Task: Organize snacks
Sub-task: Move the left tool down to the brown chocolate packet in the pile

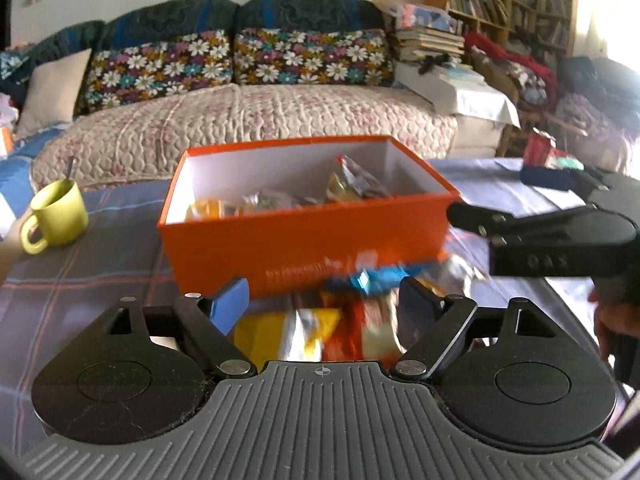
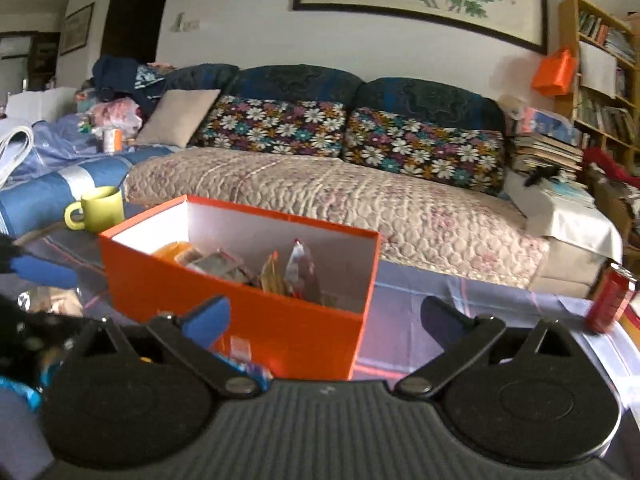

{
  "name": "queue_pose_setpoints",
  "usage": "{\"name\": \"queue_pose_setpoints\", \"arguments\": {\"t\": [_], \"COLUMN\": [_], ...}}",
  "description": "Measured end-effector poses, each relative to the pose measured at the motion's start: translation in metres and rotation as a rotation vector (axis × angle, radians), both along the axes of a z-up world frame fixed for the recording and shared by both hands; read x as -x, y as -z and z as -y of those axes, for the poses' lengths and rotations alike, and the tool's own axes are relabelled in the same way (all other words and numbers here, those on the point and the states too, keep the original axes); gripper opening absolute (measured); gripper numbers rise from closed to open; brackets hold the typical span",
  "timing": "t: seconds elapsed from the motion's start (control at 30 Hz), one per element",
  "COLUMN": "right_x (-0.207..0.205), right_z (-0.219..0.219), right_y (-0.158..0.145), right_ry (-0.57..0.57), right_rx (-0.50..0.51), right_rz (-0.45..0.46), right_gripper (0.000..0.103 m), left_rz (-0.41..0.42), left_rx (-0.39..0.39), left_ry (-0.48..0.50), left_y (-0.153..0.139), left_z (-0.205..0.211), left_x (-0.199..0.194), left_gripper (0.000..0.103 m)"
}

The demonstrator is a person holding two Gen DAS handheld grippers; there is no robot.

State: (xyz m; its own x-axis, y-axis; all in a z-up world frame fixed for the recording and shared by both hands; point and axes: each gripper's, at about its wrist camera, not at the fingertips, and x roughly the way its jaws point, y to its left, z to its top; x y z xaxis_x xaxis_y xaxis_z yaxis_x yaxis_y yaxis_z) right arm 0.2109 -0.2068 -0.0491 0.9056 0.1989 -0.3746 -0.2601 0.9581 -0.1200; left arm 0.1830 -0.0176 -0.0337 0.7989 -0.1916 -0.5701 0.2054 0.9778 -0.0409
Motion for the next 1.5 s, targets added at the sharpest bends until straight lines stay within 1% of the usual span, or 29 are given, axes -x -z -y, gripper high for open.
{"name": "queue_pose_setpoints", "arguments": {"t": [0.07, 0.23, 0.37, 0.43, 0.5, 0.6, 0.67, 0.9, 1.17, 1.3, 1.5], "right_x": [0.013, 0.034, 0.039, 0.039, 0.039, 0.033, 0.034, 0.029, 0.027, 0.026, 0.023], "right_z": [0.001, 0.01, 0.016, 0.016, 0.018, 0.024, 0.027, 0.036, 0.039, 0.04, 0.04], "right_y": [0.003, 0.009, 0.016, 0.018, 0.023, 0.032, 0.034, 0.048, 0.053, 0.054, 0.054], "right_ry": [0.016, 0.039, 0.079, 0.103, 0.134, 0.137, 0.145, 0.161, 0.17, 0.174, 0.172], "right_rx": [-0.003, -0.045, -0.059, -0.055, -0.057, -0.076, -0.076, -0.086, -0.08, -0.079, -0.076], "right_rz": [0.002, -0.007, -0.033, -0.037, -0.023, -0.071, -0.07, -0.124, -0.142, -0.148, -0.156], "right_gripper": [0.102, 0.103, 0.103, 0.103, 0.103, 0.103, 0.103, 0.103, 0.103, 0.103, 0.103], "left_rz": [-0.007, -0.067, -0.112, -0.124, -0.129, -0.12, -0.112, -0.113, -0.142, -0.151, -0.17], "left_rx": [-0.002, -0.001, 0.016, 0.012, 0.005, -0.003, 0.002, -0.008, -0.028, -0.033, -0.034], "left_ry": [-0.002, -0.011, -0.029, -0.044, -0.061, -0.084, -0.091, -0.065, -0.03, -0.03, -0.032], "left_y": [0.003, 0.023, 0.035, 0.038, 0.039, 0.035, 0.034, 0.036, 0.048, 0.052, 0.057], "left_z": [0.001, 0.003, -0.001, -0.002, -0.004, -0.006, -0.007, 0.003, 0.014, 0.015, 0.017], "left_x": [0.018, 0.05, 0.068, 0.073, 0.074, 0.069, 0.067, 0.057, 0.05, 0.045, 0.041], "left_gripper": [0.066, 0.066, 0.066, 0.066, 0.066, 0.066, 0.067, 0.067, 0.068, 0.07, 0.071]}}
